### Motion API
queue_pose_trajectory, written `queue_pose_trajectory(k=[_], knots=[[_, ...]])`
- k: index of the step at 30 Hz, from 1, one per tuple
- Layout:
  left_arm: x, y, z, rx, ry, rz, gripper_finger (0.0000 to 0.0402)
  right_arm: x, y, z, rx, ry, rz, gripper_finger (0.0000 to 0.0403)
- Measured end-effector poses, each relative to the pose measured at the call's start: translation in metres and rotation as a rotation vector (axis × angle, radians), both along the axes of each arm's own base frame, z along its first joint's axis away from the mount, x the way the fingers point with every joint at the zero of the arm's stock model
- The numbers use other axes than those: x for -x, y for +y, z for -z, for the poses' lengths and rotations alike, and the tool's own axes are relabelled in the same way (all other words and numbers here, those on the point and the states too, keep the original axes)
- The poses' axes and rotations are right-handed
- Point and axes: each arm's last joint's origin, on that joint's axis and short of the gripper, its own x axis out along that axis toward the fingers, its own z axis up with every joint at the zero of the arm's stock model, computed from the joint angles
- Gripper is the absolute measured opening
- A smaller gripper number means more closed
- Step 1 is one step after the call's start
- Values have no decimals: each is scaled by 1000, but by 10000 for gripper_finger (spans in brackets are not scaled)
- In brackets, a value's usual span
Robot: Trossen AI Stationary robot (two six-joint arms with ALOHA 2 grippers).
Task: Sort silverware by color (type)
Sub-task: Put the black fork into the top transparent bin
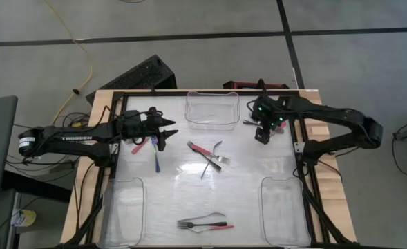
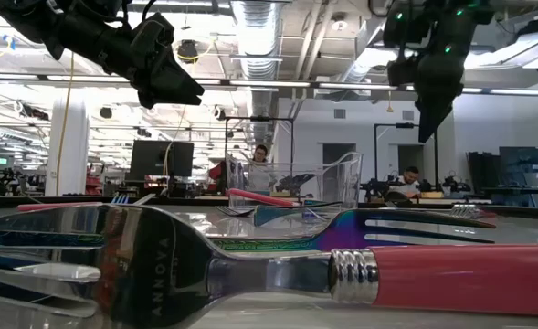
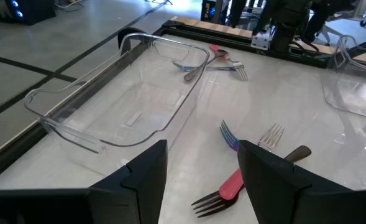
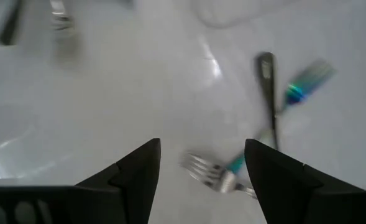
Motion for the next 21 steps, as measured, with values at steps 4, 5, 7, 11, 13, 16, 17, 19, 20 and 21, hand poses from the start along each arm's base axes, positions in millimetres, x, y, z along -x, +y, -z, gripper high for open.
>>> queue_pose_trajectory(k=[4, 5, 7, 11, 13, 16, 17, 19, 20, 21], knots=[[0, 0, 0, 0, 0, 0, 181, -7, -25, 4, -23, 187, 20, 258], [0, 0, 0, 0, 0, 0, 181, -10, -32, 6, -22, 252, 20, 258], [0, 0, 0, 0, 0, 0, 181, -14, -45, 14, -41, 379, 12, 258], [0, 0, 0, 0, 1, 0, 181, -14, -64, 42, -122, 518, 5, 258], [0, 0, 0, 0, 1, 0, 181, -11, -69, 55, -154, 559, 24, 258], [0, 0, 0, 0, 1, 0, 181, -7, -78, 67, -144, 587, 76, 258], [0, 0, 0, 0, 1, 0, 181, -6, -79, 70, -146, 589, 85, 258], [0, 0, 0, 0, 1, 0, 181, -3, -81, 74, -145, 588, 97, 258], [0, 0, 0, 0, 2, 0, 181, -2, -81, 76, -146, 587, 100, 258], [0, 0, 0, 0, 2, 0, 181, -2, -81, 77, -145, 586, 102, 258]])
